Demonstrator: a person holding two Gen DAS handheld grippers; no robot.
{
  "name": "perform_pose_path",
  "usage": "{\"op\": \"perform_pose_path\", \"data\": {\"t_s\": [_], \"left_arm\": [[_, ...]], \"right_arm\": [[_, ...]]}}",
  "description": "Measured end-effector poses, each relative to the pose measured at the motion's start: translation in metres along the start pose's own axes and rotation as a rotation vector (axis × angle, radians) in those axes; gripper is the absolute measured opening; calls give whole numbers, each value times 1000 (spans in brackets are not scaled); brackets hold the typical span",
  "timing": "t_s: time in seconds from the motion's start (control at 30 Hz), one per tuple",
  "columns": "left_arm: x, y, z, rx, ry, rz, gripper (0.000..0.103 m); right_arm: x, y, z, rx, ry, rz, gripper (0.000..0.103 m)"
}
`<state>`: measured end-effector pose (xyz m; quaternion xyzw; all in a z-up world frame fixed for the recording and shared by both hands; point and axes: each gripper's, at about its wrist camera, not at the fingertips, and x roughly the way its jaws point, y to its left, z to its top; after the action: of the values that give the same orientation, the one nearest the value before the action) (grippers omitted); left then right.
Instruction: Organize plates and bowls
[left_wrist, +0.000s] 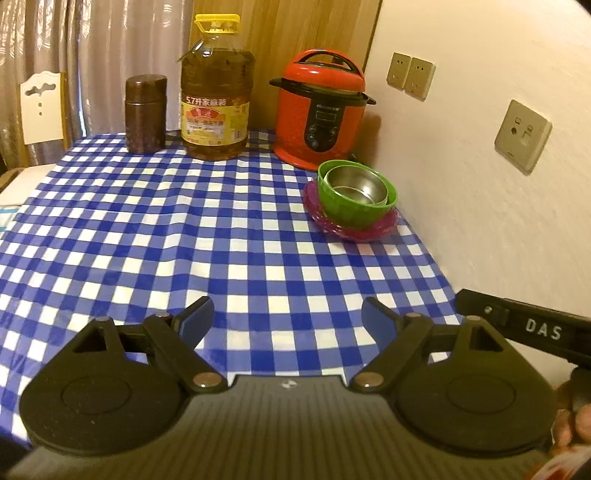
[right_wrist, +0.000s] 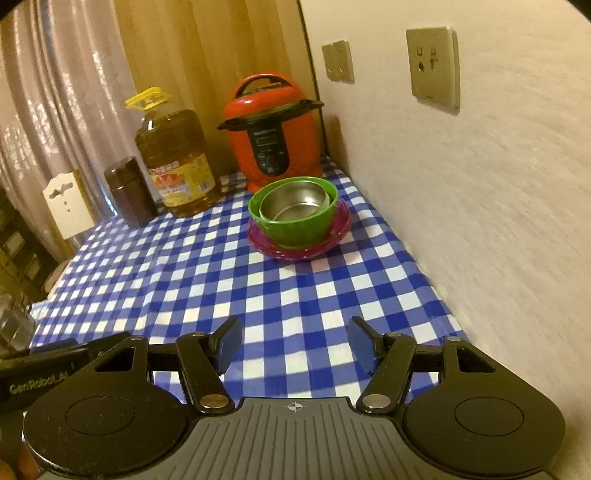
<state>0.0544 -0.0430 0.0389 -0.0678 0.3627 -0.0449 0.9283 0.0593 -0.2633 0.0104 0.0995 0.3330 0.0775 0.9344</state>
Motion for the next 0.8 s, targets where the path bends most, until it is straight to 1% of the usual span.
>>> {"op": "perform_pose_path", "data": {"t_s": [0.1, 0.2, 0.43, 0.63, 0.8], "left_arm": [[-12, -3, -6, -15, 5, 11, 85], [-24, -9, -13, 5, 9, 32, 86], [-50, -15, -31, 16, 1, 35, 86], [-60, -16, -38, 20, 0, 27, 86], [-60, -16, -38, 23, 3, 22, 86]], "right_arm": [[-15, 0, -7, -19, -3, 2, 63], [-31, 1, -12, -31, -8, 14, 63], [-60, 5, -22, -74, -16, 38, 63], [-70, 7, -36, -91, -4, 36, 63], [-69, 3, -42, -80, 9, 27, 63]]}}
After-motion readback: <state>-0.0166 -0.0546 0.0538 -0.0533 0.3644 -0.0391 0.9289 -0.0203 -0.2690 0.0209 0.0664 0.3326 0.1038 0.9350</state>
